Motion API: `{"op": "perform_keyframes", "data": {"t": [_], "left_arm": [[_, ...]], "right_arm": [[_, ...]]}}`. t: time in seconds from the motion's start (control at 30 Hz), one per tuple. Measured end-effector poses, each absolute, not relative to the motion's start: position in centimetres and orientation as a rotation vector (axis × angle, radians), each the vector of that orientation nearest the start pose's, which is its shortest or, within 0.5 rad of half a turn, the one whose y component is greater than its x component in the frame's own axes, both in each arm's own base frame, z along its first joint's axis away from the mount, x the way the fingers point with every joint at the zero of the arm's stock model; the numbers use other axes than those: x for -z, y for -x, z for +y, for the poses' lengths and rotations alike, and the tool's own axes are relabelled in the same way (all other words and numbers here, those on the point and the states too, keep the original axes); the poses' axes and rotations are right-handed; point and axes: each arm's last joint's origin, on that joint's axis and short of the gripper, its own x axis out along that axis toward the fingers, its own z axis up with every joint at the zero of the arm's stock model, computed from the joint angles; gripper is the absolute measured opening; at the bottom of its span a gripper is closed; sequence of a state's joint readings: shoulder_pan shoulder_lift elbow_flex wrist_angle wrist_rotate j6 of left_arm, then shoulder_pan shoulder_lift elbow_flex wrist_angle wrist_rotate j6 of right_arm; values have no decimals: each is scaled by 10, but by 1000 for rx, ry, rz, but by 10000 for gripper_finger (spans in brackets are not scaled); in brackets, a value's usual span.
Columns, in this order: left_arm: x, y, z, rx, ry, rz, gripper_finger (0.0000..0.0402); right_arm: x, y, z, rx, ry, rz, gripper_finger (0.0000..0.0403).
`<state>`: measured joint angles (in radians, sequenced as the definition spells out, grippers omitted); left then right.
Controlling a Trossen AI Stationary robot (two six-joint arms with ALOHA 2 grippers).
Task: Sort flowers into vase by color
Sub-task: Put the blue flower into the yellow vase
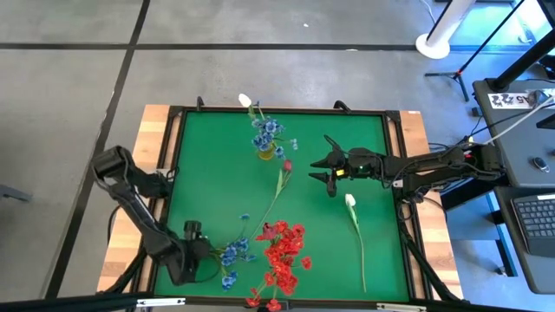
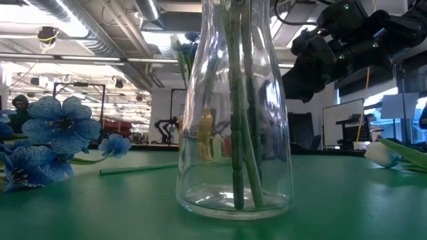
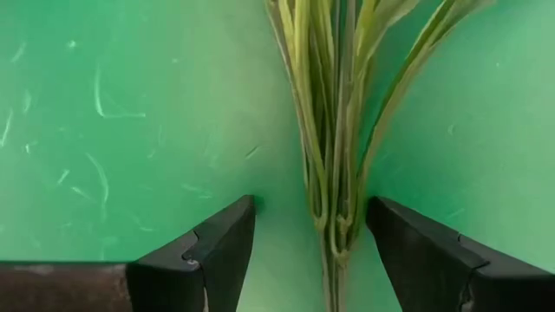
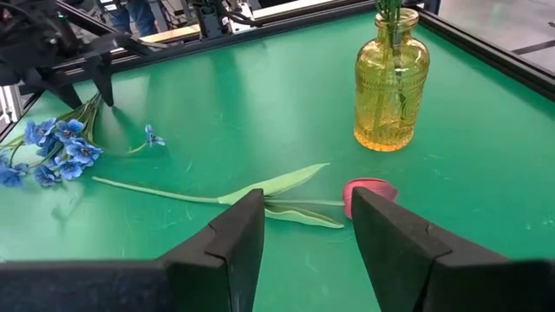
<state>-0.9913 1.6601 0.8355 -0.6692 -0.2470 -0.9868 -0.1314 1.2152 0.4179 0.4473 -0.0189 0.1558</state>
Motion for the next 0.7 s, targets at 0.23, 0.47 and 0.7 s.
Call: {"op": "perform_keyframes", "data": {"t": [0.23,0.47,0.7], "left_arm": [[-137,-167,-212,-82,61,1393,177],[-139,-184,-197,-102,75,1412,18],[-179,-185,-159,-329,-5,1178,9]], "right_arm": [[-184,-231,-30,146,-179,340,172],[-185,-231,-30,150,-200,337,172],[-185,-231,-30,150,-200,334,172]]}}
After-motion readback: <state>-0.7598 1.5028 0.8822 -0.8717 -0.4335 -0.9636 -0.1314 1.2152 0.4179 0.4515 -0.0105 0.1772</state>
